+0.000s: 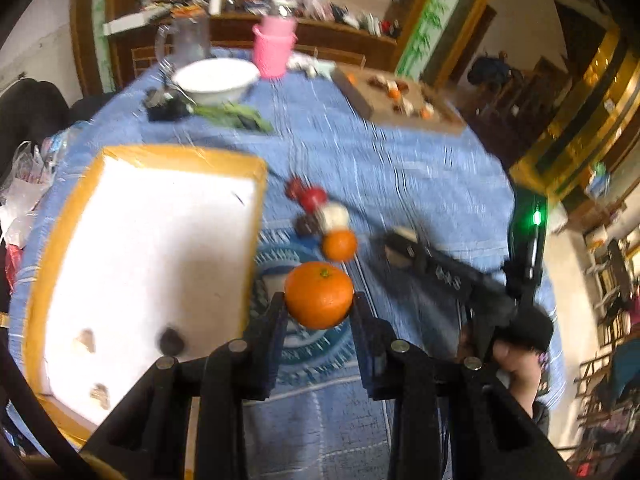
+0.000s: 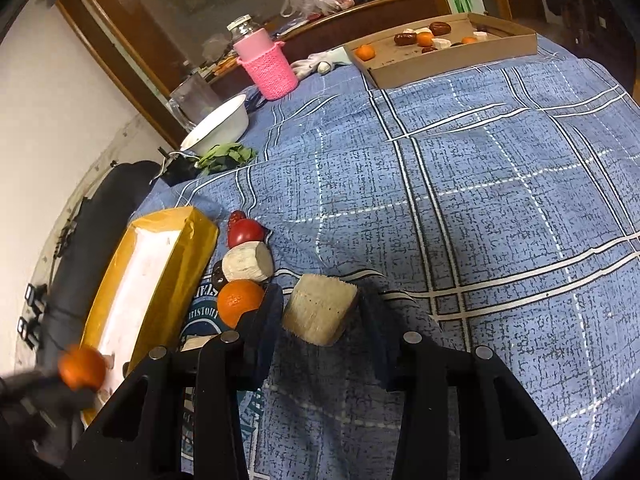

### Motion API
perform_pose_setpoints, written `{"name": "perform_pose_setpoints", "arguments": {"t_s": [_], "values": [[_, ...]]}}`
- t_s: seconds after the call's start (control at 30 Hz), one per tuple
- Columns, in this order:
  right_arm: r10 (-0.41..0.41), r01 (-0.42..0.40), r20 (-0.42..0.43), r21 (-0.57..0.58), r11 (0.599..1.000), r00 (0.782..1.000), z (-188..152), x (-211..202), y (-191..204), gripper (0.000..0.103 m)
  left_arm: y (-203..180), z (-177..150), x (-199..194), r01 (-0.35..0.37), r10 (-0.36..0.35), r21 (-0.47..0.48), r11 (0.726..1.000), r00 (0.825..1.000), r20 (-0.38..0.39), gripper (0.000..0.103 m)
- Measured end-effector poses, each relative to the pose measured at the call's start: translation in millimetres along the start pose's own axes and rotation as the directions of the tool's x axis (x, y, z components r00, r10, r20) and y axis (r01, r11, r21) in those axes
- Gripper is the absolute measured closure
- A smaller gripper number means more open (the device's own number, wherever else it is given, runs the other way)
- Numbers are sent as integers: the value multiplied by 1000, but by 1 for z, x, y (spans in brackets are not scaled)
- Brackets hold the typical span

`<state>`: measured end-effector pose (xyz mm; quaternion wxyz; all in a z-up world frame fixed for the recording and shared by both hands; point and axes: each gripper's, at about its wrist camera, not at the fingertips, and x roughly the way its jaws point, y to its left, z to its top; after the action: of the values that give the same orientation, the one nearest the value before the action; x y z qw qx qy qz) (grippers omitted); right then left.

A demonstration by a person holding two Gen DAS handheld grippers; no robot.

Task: Organize fruits
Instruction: 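Carry both pieces into the tray and open both tools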

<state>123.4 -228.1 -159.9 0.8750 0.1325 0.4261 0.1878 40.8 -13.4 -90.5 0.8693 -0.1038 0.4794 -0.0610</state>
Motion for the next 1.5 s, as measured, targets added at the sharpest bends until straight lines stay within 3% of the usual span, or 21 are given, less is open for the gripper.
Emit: {"name": "perform_pose_setpoints", "arguments": {"t_s": [0.17, 0.4, 0.5, 0.67, 0.87, 1.0, 1.17, 1.3, 1.4, 1.5], "values": [[52, -52, -9, 2, 999, 999, 5, -24, 28, 65, 38, 16, -29, 8, -3, -82, 997, 998, 61, 69], [172, -172, -9, -125, 977, 985, 8, -47, 102, 65, 87, 32, -57, -41, 65, -171, 984, 988, 137, 69], [209, -211, -30, -174, 962, 977, 5, -42, 128, 65, 109, 32, -59, -69, 99, -204, 976, 985, 143, 69], [246, -262, -102, -205, 943, 964, -2, -14, 155, 66, 148, 22, -39, -93, 117, -262, 961, 990, 78, 69], [210, -255, -195, -240, 937, 958, -14, 32, 182, 66, 173, 11, -8, -120, 129, -254, 960, 991, 21, 69], [116, -189, -250, -293, 937, 961, -25, 68, 196, 66, 180, 1, 23, -194, 186, -224, 955, 981, -57, 69], [-1, -98, -255, -377, 921, 967, -37, 91, 207, 65, 183, -11, 44, -281, 265, -191, 941, 959, -101, 69], [-62, -45, -231, -433, 900, 971, -45, 96, 215, 64, 185, -16, 46, -275, 259, -187, 943, 960, -103, 67], [-41, -70, -241, -434, 898, 970, -45, 95, 216, 61, 189, -17, 44, -253, 235, -205, 946, 966, -109, 65], [80, -168, -260, -337, 926, 962, -32, 79, 204, 57, 187, -18, 30, -240, 226, -220, 946, 970, -85, 53]]}}
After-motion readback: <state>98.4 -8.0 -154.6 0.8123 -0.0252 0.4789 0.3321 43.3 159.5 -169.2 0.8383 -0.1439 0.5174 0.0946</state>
